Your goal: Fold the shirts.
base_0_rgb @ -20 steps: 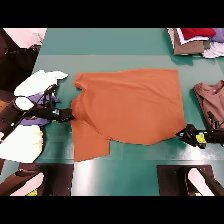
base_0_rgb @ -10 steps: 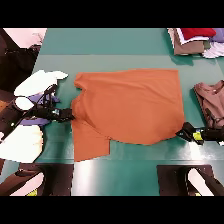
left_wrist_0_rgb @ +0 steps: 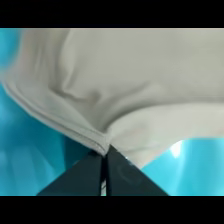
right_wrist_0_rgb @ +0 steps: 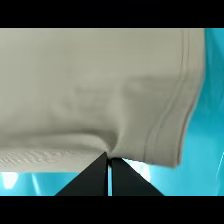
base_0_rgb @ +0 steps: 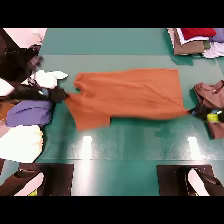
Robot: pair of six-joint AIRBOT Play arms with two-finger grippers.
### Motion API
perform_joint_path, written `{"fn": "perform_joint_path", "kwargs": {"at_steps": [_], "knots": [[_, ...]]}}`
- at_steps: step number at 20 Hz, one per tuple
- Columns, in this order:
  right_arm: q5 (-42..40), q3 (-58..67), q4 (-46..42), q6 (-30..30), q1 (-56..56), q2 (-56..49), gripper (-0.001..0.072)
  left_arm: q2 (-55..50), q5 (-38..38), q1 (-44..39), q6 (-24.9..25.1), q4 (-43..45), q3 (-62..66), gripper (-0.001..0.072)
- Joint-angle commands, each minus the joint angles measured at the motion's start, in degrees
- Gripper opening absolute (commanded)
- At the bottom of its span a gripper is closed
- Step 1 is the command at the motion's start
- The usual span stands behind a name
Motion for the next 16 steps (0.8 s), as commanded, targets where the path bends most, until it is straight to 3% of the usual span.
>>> {"fn": "perform_joint_path", "kwargs": {"at_steps": [1, 6, 10, 13, 16], "knots": [[1.09, 15.39, 0.00, 1.14, 0.22, 4.50, 0.0017, 5.68, -0.46, 0.00, -0.11, 1.27, 16.96, 0.0025], [4.02, 40.59, -0.15, 1.14, 0.22, 3.98, 0.0017, 7.56, -4.92, 0.00, -0.13, 1.25, 45.00, 0.0024], [12.37, 60.24, -3.80, 1.57, 0.20, -2.36, 0.0017, 7.58, -6.27, 0.00, -1.97, 1.03, 60.15, 0.0025], [21.44, 74.53, -9.25, 3.04, 0.22, -8.98, 0.0017, 7.56, -6.62, 0.00, -3.54, 0.76, 63.41, 0.0024], [26.14, 78.95, -9.99, 3.48, 0.28, -14.56, 0.0016, 6.82, -8.26, 0.00, -4.83, 0.90, 56.26, 0.0024]]}}
